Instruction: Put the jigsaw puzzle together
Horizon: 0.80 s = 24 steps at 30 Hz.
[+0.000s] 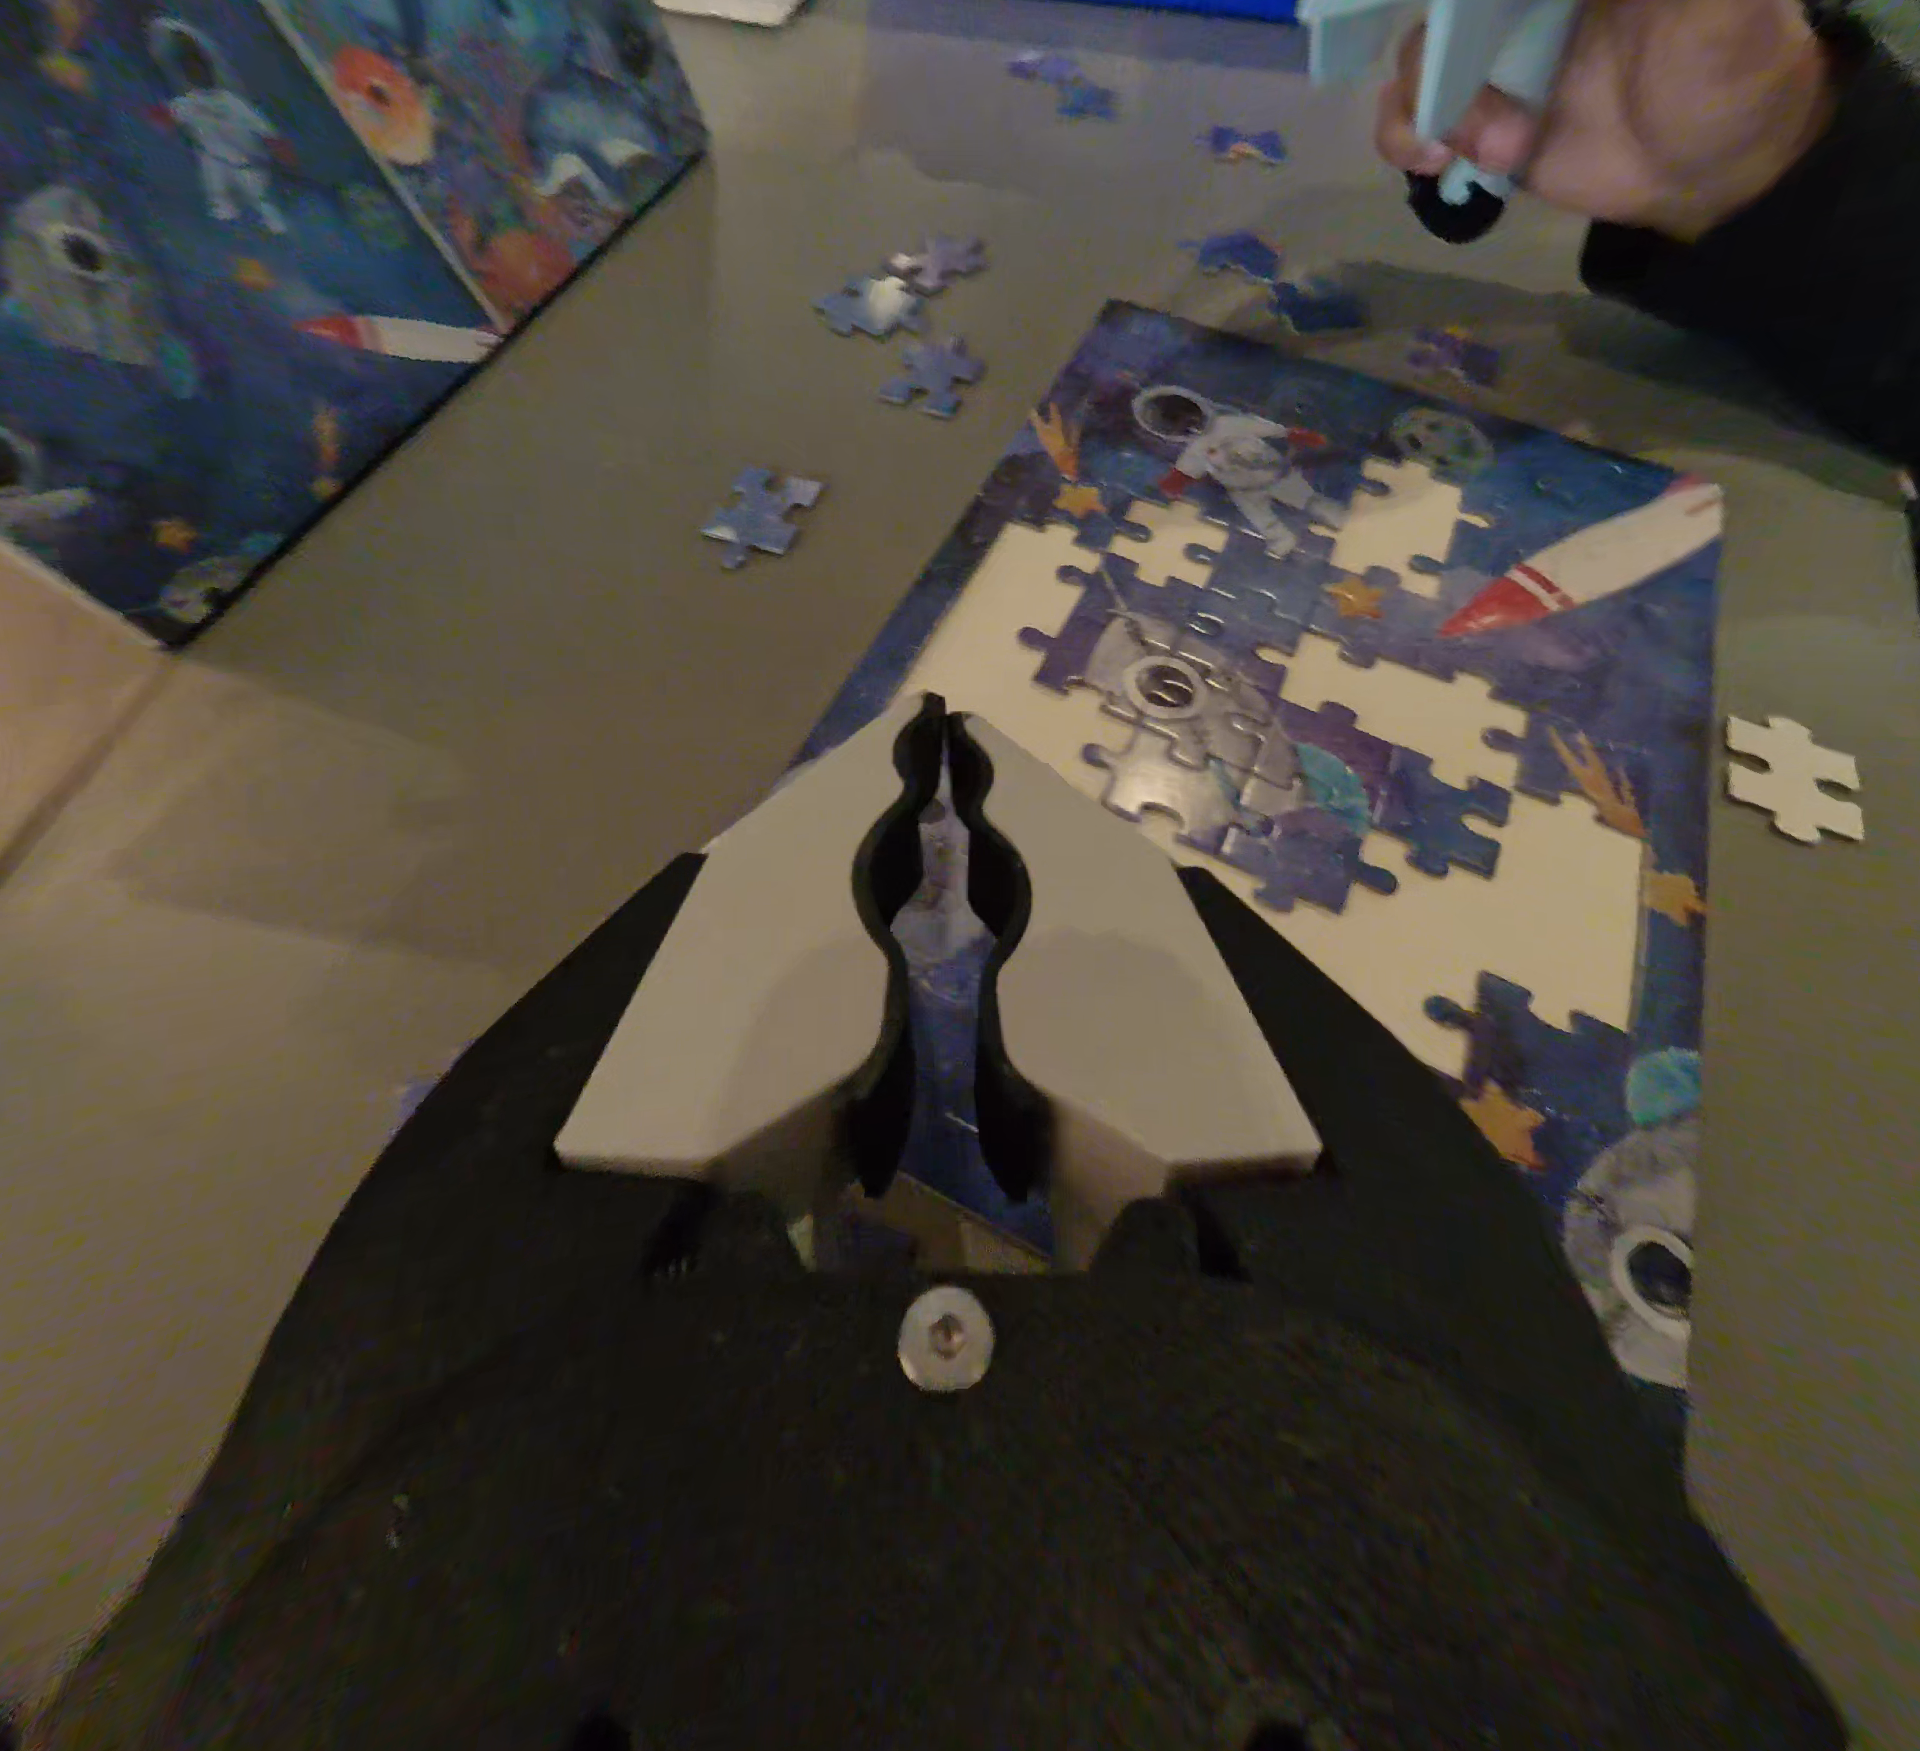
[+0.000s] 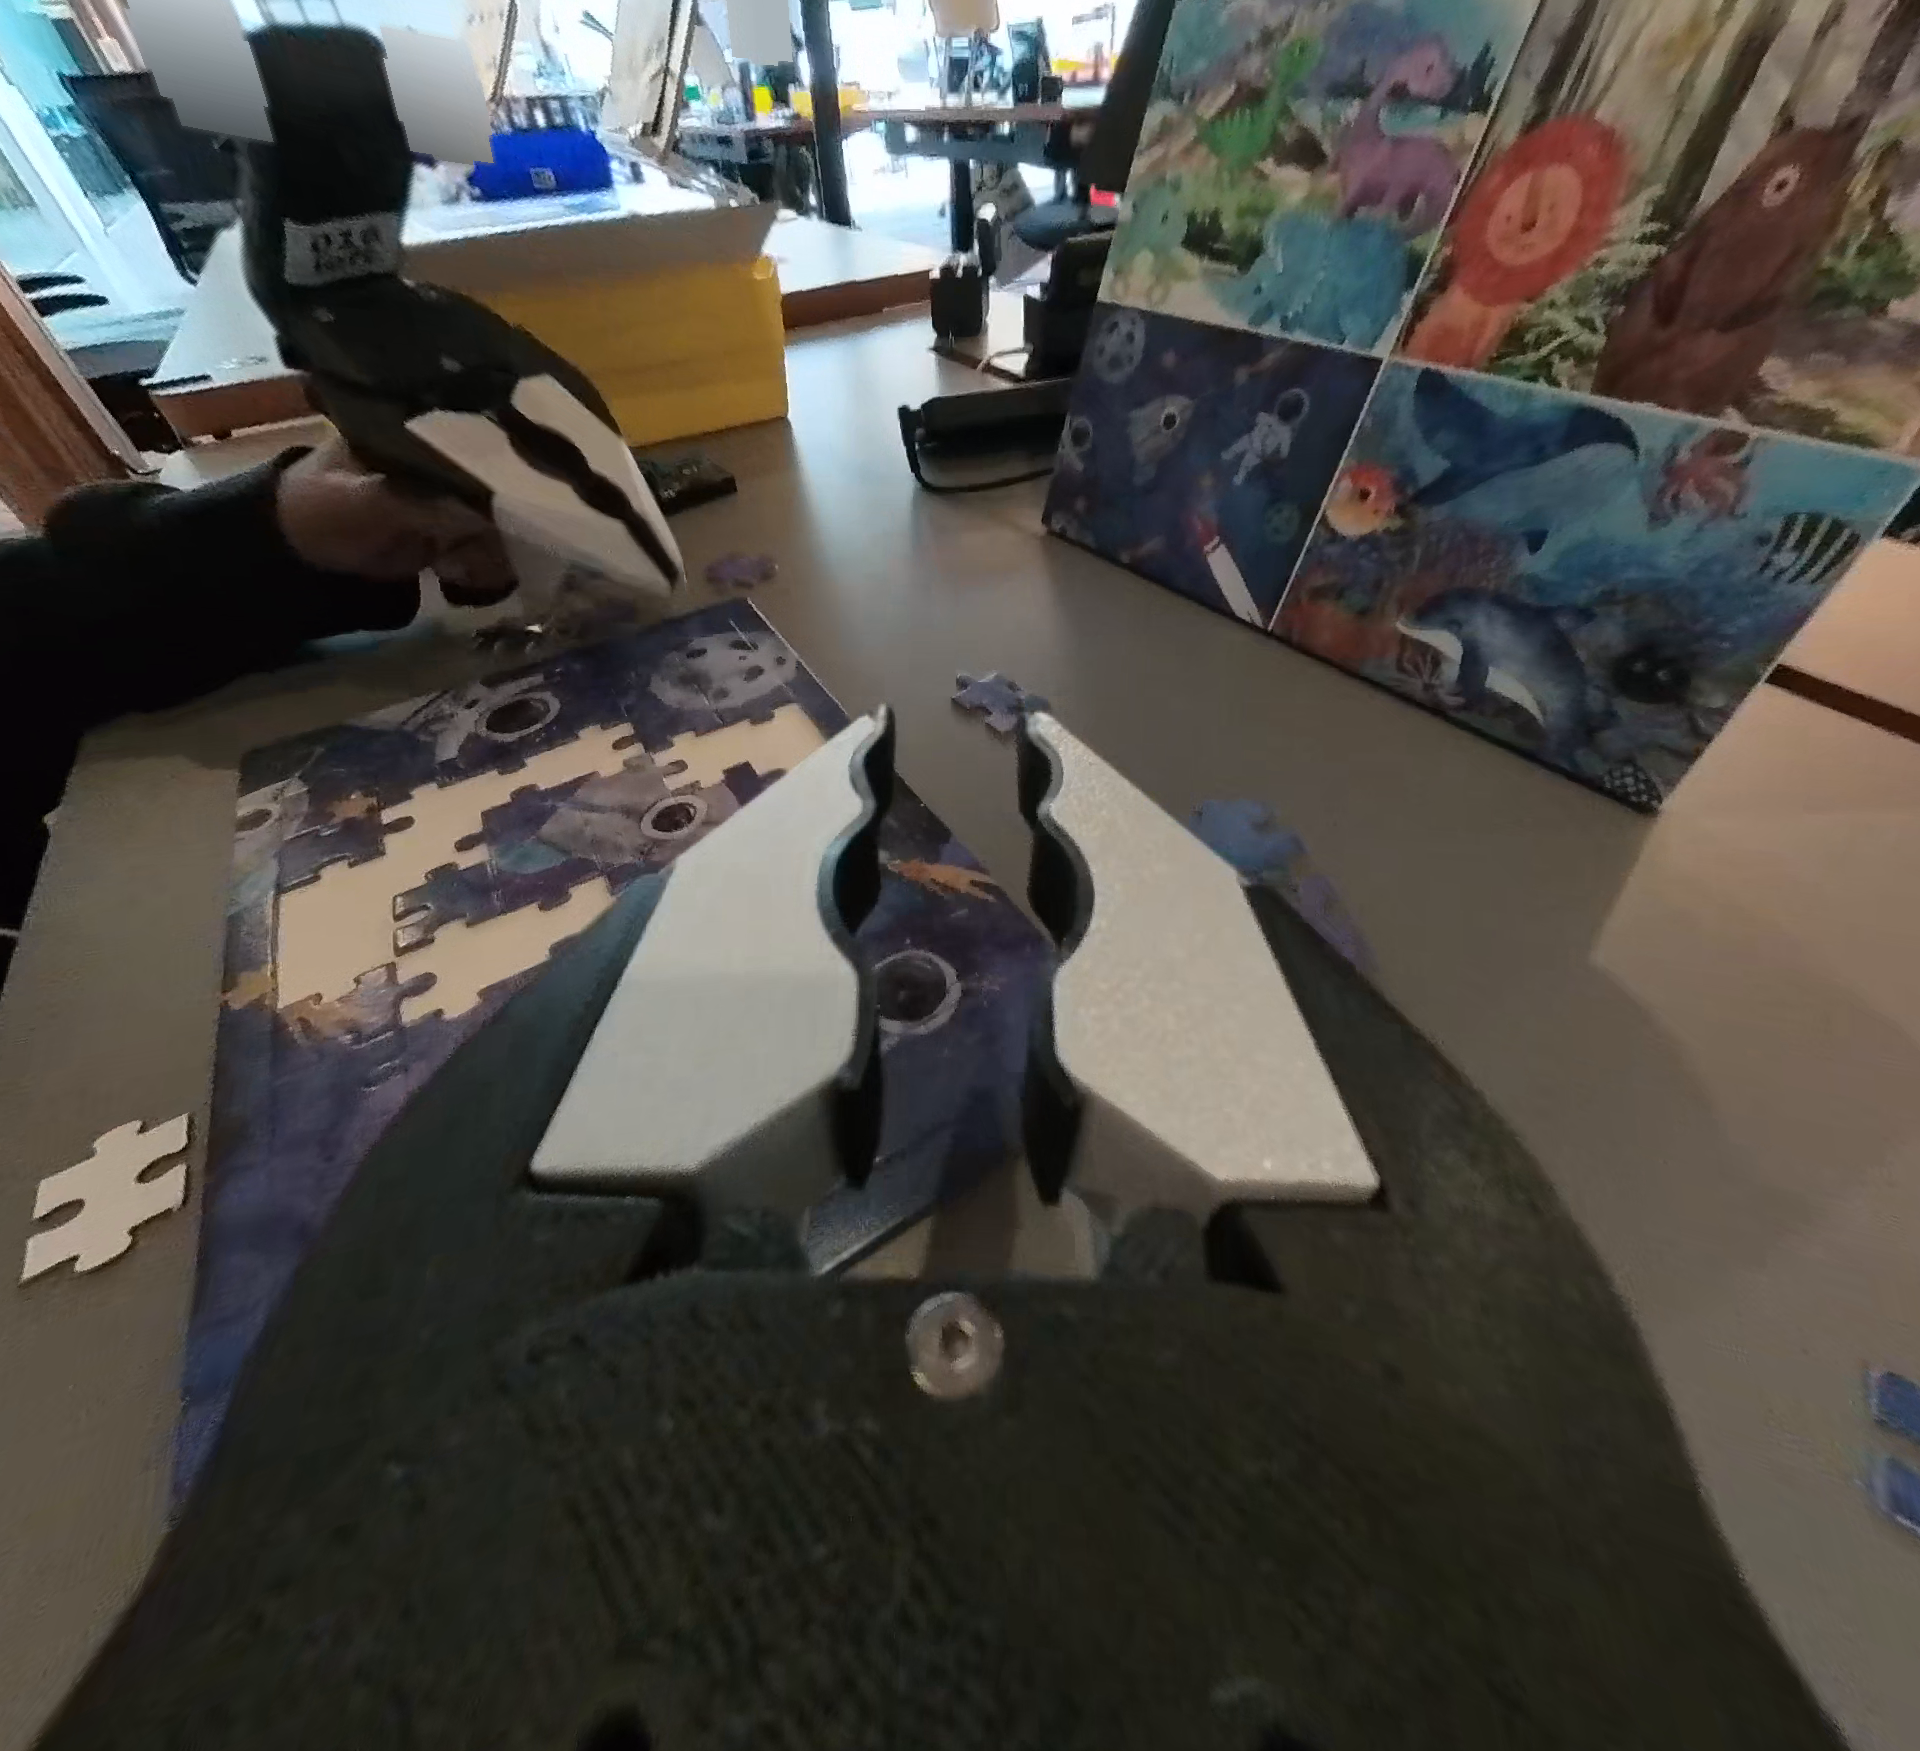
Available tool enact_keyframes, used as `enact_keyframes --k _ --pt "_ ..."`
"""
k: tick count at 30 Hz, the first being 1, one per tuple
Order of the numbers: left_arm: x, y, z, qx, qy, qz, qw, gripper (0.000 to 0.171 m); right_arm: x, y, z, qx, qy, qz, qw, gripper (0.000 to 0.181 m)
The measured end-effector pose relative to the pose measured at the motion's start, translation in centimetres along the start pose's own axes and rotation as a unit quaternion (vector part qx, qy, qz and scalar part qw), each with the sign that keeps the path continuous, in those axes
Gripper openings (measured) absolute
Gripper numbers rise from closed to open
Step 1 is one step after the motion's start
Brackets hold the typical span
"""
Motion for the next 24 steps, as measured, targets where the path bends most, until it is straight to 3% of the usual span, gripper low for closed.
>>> enact_keyframes --k 5,22,24 --pt "-0.6 -0.3 -0.6 0.018 -0.033 0.001 0.999 0.0 0.2 0.1 0.1 -0.002 0.006 0.014 1.0 0.02" --pt "1.9 -0.1 0.9 -0.003 0.062 0.023 0.998 0.014 -0.2 1.0 1.1 -0.043 0.009 0.004 0.999 0.019" --pt "2.0 0.0 1.1 -0.015 0.051 0.03 0.998 0.013 -0.3 0.9 1.1 -0.042 0.01 0.0 0.999 0.018"
Point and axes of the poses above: each gripper's, where its closed fingertips meet, z out along the fingers, y out of its underside, x = y × z across the jaws, the point moved 7 cm from there along -z, back along the fingers, and after that the axes turned 4 degrees about y, right-handed, at the moved point
